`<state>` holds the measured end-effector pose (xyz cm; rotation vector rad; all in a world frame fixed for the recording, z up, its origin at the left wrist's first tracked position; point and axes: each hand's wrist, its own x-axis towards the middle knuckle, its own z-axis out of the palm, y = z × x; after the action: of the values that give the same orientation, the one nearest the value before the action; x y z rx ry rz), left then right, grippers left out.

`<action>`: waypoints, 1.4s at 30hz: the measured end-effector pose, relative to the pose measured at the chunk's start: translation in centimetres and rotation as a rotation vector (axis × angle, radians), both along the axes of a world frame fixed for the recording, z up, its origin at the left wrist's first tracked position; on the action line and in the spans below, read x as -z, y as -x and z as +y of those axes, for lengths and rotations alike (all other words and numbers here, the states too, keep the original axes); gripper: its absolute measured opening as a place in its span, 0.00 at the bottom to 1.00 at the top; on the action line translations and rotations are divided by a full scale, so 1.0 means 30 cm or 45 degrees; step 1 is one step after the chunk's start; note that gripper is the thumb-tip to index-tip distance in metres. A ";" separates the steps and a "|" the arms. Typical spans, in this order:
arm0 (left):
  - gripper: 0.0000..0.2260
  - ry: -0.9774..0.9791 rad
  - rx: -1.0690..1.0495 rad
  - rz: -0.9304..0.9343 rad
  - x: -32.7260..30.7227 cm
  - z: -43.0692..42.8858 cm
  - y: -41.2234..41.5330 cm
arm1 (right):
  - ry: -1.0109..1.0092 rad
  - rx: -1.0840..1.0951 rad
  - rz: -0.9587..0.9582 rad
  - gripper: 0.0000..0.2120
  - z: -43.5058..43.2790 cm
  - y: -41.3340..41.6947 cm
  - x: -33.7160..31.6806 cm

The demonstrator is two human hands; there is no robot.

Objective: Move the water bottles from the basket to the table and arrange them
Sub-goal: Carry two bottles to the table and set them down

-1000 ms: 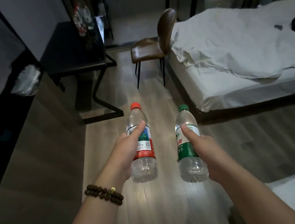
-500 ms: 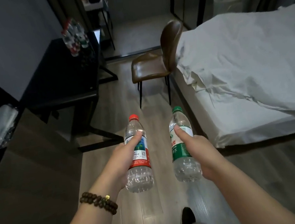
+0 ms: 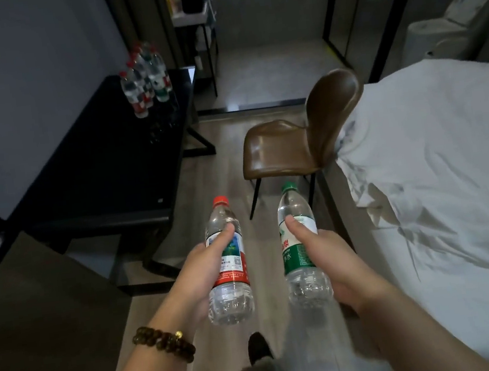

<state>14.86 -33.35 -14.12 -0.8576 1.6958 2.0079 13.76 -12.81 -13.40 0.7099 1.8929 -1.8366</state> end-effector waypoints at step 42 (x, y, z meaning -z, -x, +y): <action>0.22 0.504 -0.523 0.184 -0.059 -0.942 2.160 | 0.132 -1.029 0.074 0.23 -1.024 2.659 0.004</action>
<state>-49.93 -61.62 -12.35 -1.3110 2.1918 2.0520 -66.01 -43.51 -13.52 -0.1546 1.7273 -1.4052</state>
